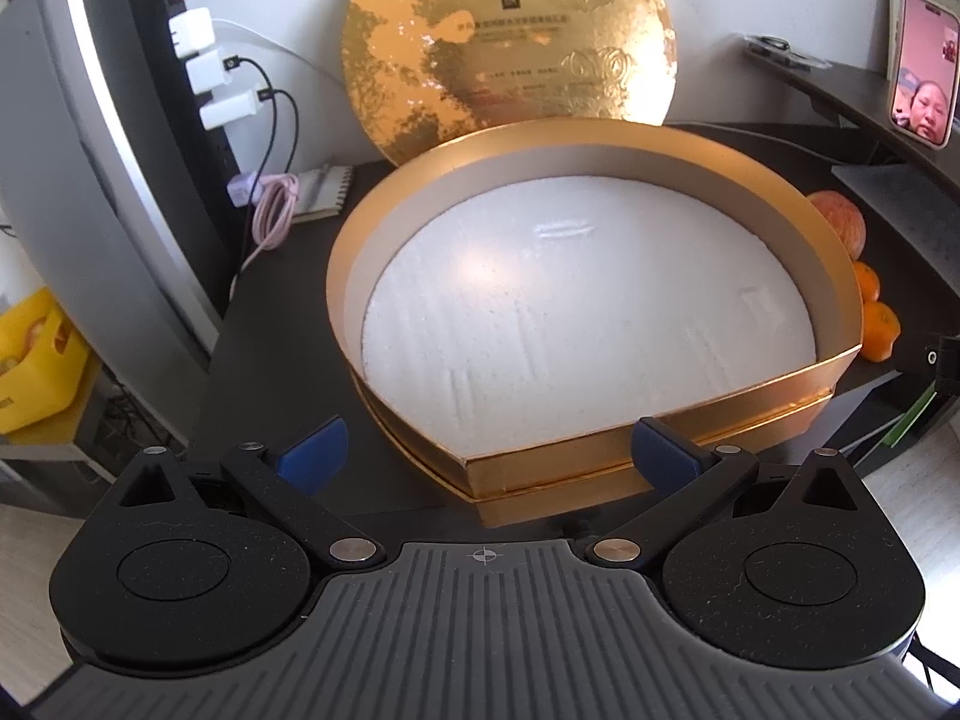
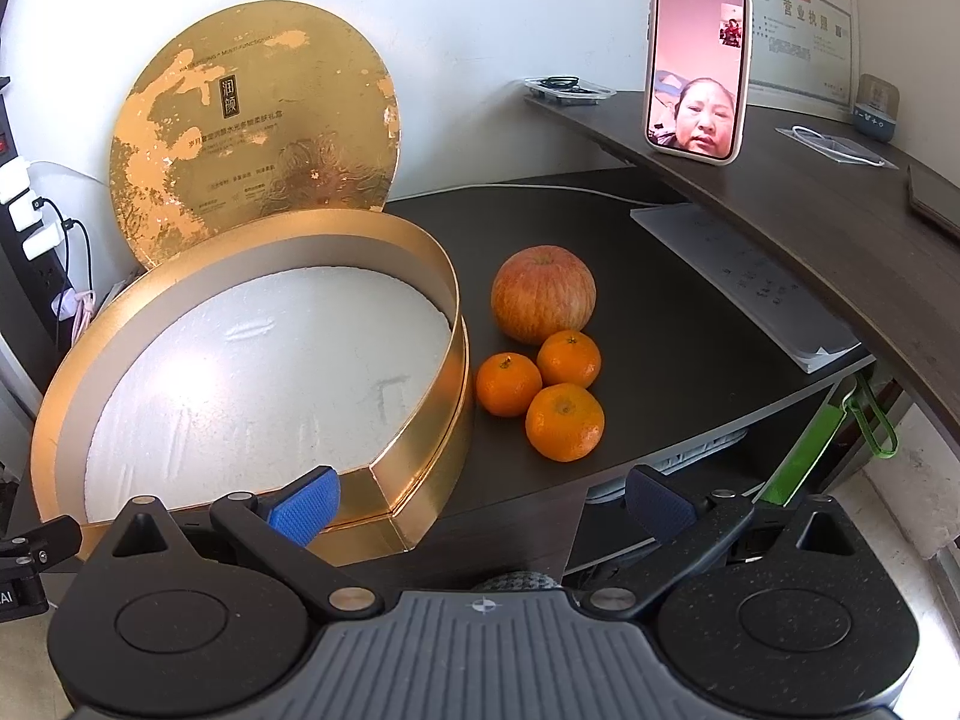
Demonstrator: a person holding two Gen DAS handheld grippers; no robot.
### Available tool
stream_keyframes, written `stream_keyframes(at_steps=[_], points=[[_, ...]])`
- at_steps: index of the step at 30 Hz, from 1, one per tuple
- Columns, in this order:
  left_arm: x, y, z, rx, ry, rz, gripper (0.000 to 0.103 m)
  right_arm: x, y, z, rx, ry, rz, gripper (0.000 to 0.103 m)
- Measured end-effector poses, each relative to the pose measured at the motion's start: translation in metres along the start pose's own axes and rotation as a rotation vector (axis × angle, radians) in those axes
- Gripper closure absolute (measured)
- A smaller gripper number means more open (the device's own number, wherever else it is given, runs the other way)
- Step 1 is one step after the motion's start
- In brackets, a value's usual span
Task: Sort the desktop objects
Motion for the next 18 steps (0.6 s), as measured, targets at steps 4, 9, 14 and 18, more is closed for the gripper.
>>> stream_keyframes(at_steps=[4, 9, 14, 18], points=[[-0.0009, -0.0012, 0.0002, 0.006, -0.011, 0.004, 0.000, 0.0000, 0.0012, -0.0008, -0.007, -0.002, 0.000, 0.000], [-0.0022, -0.0025, -0.0011, 0.017, -0.017, 0.003, 0.000, -0.0003, 0.0016, -0.0013, -0.014, -0.003, 0.001, 0.000], [-0.0020, 0.0015, -0.0033, 0.016, -0.013, -0.005, 0.000, -0.0011, 0.0013, -0.0008, -0.017, -0.004, 0.002, 0.000], [-0.0017, 0.0007, -0.0009, 0.016, -0.011, -0.002, 0.000, -0.0025, 0.0012, -0.0006, -0.019, -0.007, 0.001, 0.000]])
Point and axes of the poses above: each gripper's, at about its wrist camera, not at the fingertips, and y roughly the way its jaws point, z to its right, x to its underside, the point moved 1 cm from there along y, roughly the way its jaws point, and after that the axes turned 2 degrees about x, right-handed, at the moved point
